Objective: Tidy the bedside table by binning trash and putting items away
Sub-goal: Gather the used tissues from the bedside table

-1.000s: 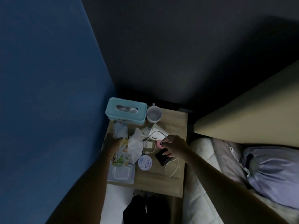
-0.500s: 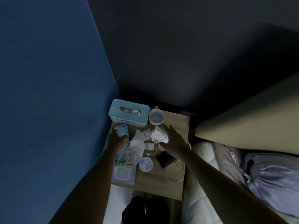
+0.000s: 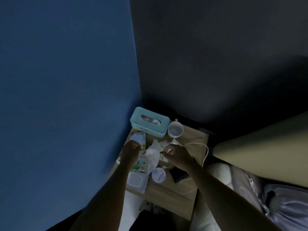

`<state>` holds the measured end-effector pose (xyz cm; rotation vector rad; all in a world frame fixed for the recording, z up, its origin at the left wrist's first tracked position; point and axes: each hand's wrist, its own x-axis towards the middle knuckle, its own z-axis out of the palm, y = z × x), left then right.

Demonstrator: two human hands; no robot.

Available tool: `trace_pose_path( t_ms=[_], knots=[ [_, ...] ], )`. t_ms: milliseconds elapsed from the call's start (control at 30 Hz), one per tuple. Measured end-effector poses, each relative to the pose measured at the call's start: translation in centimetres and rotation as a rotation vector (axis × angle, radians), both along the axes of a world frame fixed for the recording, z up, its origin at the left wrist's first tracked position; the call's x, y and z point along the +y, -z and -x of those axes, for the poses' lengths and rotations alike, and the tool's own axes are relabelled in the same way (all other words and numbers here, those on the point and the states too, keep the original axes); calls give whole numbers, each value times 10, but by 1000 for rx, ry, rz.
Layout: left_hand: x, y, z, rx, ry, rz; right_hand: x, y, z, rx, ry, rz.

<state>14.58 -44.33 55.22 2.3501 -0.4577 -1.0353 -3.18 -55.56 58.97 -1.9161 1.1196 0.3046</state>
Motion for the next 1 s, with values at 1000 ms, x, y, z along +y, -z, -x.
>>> trace_pose_path(
  t_ms=[1000],
  knots=[
    [42, 68, 76, -355, -14, 154, 23, 129, -38, -287, -58, 94]
  ],
)
